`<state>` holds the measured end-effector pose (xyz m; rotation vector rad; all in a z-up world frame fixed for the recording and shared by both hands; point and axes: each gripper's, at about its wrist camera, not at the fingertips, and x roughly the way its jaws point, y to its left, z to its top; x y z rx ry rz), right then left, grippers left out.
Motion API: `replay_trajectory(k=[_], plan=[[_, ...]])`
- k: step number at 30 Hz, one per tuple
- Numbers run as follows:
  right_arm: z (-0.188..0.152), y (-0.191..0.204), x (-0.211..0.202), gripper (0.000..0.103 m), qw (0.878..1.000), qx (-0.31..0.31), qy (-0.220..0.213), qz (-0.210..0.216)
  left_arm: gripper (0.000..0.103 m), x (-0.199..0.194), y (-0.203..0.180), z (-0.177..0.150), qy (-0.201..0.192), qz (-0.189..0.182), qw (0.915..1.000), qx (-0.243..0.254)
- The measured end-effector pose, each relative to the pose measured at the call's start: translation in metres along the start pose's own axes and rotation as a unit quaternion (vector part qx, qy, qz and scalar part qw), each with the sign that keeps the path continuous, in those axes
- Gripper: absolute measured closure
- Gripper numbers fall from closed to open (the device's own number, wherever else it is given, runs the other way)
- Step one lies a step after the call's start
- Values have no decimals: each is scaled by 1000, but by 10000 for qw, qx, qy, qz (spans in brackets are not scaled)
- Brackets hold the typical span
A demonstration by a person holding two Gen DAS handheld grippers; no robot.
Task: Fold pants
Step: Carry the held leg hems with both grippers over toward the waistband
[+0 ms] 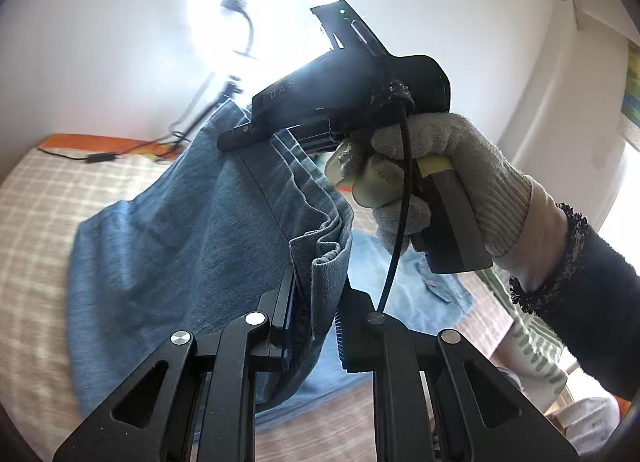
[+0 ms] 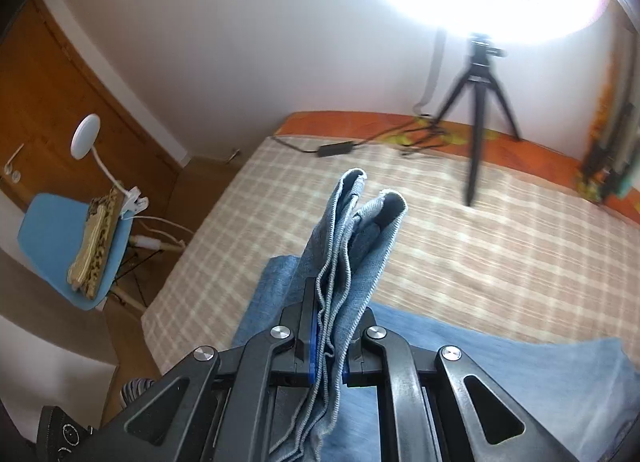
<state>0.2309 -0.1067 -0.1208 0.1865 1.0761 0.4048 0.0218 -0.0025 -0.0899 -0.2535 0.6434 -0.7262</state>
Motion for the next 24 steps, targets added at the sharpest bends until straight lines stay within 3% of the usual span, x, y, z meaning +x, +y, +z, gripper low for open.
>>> replay_trajectory(k=[24], plan=[[-67,-163,-79,97,9945,800,-194,-647,89,128,-90,-2,833,-881,9911,541]])
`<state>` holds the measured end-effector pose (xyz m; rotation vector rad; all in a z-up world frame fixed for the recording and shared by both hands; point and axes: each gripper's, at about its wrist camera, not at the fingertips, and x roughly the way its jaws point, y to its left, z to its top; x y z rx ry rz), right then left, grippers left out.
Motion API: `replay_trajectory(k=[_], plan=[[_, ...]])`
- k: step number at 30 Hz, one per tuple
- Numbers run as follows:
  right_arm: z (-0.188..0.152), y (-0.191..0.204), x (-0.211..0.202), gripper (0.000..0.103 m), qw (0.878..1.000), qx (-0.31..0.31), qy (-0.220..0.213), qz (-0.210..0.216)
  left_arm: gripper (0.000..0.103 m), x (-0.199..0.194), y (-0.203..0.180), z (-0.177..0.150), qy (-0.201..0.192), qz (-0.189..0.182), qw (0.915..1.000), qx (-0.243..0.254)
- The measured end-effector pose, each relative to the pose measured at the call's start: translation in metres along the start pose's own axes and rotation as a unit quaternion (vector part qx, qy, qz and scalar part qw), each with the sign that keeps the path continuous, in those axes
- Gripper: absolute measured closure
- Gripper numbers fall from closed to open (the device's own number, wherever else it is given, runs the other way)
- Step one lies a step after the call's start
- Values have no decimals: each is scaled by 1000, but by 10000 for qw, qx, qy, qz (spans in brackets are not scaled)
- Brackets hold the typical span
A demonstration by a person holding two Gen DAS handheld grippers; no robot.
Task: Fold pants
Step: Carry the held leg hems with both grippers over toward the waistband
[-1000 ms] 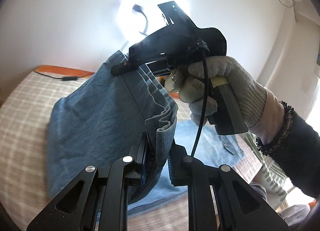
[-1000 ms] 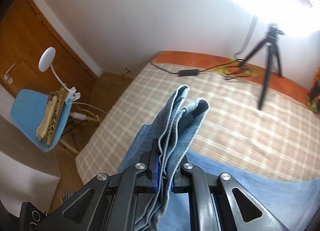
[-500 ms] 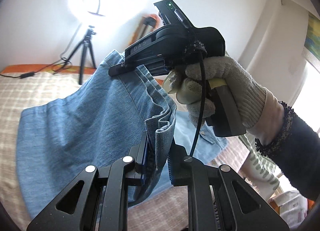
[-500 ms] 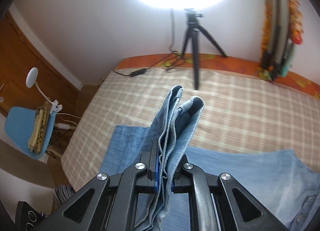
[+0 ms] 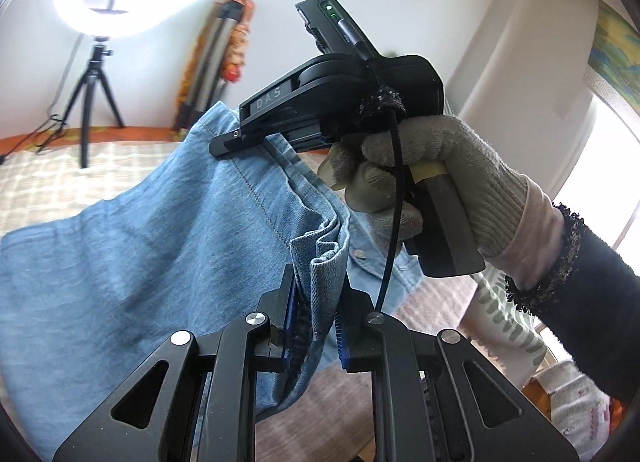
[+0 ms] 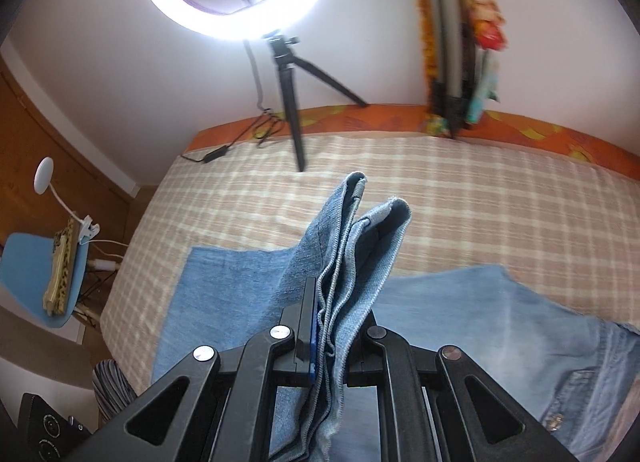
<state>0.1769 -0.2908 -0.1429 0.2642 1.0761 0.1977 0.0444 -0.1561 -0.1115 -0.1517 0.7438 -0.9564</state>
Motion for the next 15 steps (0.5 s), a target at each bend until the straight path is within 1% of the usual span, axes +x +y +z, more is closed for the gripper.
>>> replay_trajectory(k=[4,9,15], plan=[[-7,-29,-10,97,9998,145,1,-118,89,17,-17,4,115,-170,9997,92],[-15,-63,-26,97,9992,301,-31,-267,89,47,-35,12,285,-362,9986,242],[-24,-108,-52,97,9974,554,-139,-438,89,76,-65,18,447,-557,9963,471]])
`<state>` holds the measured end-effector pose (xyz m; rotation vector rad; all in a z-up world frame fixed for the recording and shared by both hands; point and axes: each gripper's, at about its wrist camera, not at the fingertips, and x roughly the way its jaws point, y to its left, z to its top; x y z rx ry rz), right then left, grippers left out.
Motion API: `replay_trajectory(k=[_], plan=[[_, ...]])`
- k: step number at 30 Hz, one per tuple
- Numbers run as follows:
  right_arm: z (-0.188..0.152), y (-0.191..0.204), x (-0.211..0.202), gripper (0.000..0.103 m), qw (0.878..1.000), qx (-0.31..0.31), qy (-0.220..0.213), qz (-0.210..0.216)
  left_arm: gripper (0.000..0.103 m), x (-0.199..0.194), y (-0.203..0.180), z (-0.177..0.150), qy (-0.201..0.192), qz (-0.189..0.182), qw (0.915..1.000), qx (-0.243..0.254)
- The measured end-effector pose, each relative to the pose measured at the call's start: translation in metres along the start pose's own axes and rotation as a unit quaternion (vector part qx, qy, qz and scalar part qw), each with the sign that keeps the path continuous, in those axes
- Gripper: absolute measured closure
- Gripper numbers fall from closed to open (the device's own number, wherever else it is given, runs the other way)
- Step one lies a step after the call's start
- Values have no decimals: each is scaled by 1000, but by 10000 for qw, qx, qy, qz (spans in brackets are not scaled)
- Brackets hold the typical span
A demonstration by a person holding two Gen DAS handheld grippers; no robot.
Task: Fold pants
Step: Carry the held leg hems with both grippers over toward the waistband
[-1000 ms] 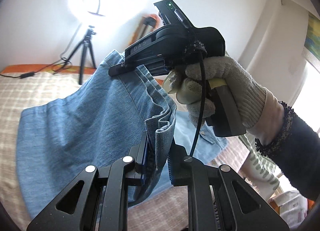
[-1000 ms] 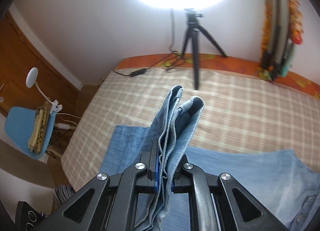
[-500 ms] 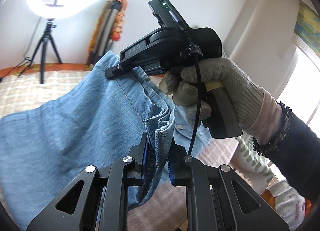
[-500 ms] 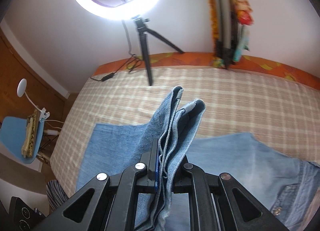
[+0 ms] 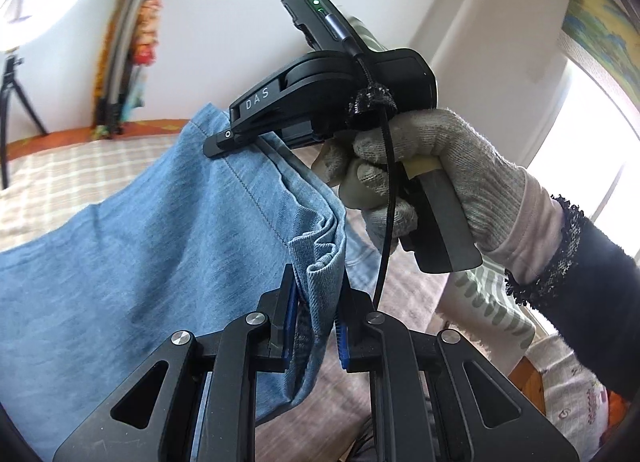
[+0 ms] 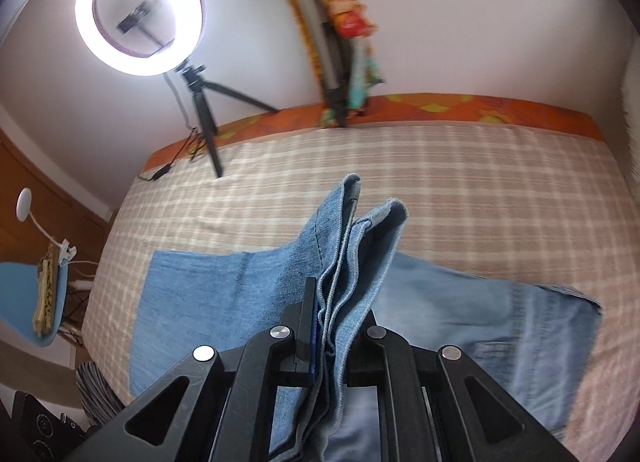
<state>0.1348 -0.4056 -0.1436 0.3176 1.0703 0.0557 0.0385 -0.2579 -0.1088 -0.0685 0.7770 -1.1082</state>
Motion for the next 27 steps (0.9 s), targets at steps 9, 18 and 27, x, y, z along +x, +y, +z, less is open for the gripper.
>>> replay_trajectory(k=[9,18,27], plan=[[-5,-58,-24,97,9993,276,-125,-214,89,49,-28,15,250,-265,9988,319],[-14,-107,-25,97,9985,396,-103,-353,89,100,-41,20,595,-398,9963,466],[-24,-142,-1,97,9981,488,33,-371,88,132,-37,15,993,-459,9935,313]])
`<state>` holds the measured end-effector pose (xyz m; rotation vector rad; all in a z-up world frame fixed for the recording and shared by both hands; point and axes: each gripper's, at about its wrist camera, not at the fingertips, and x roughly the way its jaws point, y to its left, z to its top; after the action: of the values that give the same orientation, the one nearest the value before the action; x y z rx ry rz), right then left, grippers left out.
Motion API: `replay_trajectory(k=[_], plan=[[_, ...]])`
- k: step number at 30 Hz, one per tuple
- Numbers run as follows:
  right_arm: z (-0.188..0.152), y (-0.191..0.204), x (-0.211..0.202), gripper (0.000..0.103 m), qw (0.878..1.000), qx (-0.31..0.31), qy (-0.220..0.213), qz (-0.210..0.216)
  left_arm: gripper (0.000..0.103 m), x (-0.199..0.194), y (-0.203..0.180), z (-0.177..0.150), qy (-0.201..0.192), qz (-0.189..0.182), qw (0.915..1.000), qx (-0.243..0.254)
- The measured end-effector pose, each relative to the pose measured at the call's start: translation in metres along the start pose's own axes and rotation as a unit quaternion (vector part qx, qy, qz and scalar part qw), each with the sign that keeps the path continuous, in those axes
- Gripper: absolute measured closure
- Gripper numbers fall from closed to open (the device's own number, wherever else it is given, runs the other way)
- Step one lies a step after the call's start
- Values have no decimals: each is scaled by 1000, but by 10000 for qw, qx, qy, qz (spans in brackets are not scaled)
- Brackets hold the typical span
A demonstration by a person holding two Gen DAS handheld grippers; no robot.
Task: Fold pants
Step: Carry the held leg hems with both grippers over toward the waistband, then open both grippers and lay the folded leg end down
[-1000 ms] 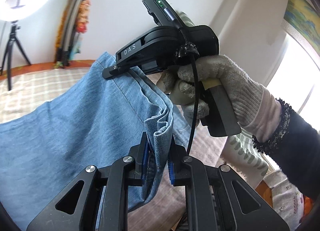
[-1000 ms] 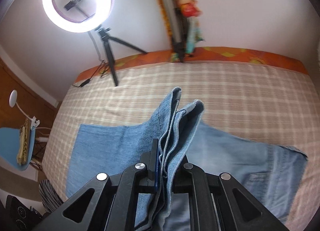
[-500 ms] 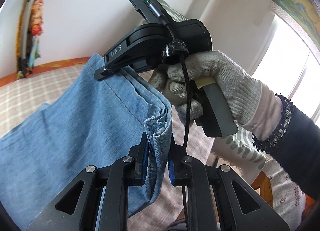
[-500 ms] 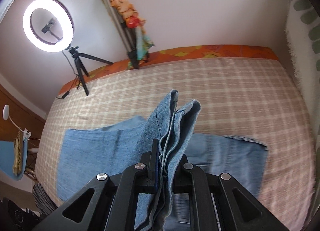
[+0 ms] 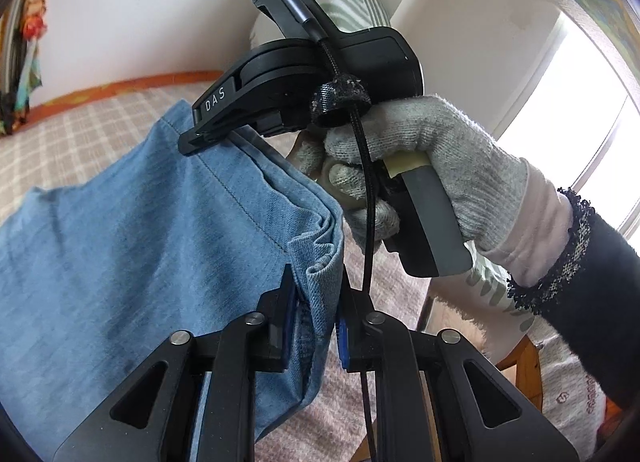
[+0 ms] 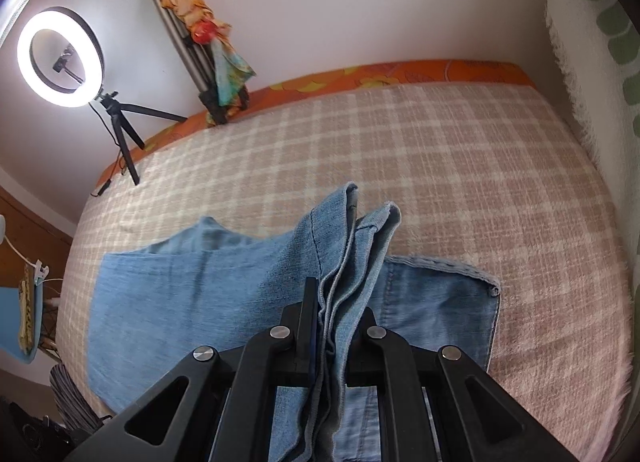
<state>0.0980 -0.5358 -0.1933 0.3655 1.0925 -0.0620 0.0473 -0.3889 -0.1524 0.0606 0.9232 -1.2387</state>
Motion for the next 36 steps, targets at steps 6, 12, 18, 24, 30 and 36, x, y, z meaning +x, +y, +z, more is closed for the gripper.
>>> replay_trajectory(k=[6,12,18,24,30,36], plan=[[-6,-16,14,97,9999,73,80,12,61,-7,2,0,246,-3,9997,26],[-10,-33,22,79,9995,272,105,-110,60,-59,17,-7,-13,267,9996,-81],[-16,-37,-6,66,9959,200,-213,-855,59,-123,58,-28,-339,1036,9937,-255],[-38,-14,-18,66,9959,-139,-323,-831,59,-182,107,-58,-578,1907,9771,-747],[-46,12,-17,65,9975,-168,-555,-409,59,-231,152,-106,-754,2424,9521,-1704],[-38,48,-11,65,9972,-534,-468,-250,59,-251,177,-152,-879,2753,9284,-2337]])
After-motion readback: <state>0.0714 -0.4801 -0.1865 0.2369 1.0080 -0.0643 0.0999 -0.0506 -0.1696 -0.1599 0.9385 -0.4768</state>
